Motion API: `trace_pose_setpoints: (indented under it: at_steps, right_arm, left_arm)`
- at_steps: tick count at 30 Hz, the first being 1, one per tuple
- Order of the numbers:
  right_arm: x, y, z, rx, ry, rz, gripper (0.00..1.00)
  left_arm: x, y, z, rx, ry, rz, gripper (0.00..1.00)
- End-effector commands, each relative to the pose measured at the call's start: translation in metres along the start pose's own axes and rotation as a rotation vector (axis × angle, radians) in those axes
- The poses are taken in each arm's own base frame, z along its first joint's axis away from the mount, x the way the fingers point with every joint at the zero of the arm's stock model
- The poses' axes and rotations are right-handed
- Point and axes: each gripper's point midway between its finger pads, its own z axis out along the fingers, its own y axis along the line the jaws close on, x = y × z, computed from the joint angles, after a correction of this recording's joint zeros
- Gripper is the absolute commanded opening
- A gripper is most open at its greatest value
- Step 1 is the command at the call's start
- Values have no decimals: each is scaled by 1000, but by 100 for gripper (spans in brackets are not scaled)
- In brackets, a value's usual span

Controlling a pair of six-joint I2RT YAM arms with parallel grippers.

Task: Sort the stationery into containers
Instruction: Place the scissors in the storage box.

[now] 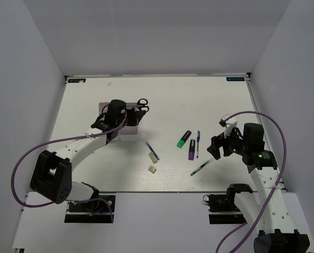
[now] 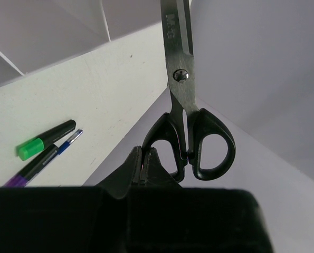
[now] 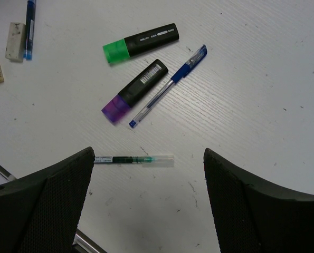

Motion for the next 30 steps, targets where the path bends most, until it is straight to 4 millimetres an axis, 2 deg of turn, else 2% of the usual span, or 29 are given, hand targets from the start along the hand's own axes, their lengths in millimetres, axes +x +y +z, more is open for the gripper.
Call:
trace_pose_setpoints:
  at_steps: [1,17,20,24,30]
  right_arm:
    - [-6,-3,0,12,-30,-25,86]
    - [-5,-5,1,18,-26,-25,87]
    - [-4,-6,2,21,-21,-25,87]
    - [-4,-6,1,24,-23,-23,87]
    - [-4,-6,2,25,-22,-24,87]
  left_arm:
    - [-1,-8,0,38,-8,-20,0]
    - [-8,-1,9,33,-13,-63,0]
    - [-12,-2,9,40,-18,-74,2]
    - [-17,5,9,27,-28,-97,2]
    - [-18,-1,9,63,-18,-118,2]
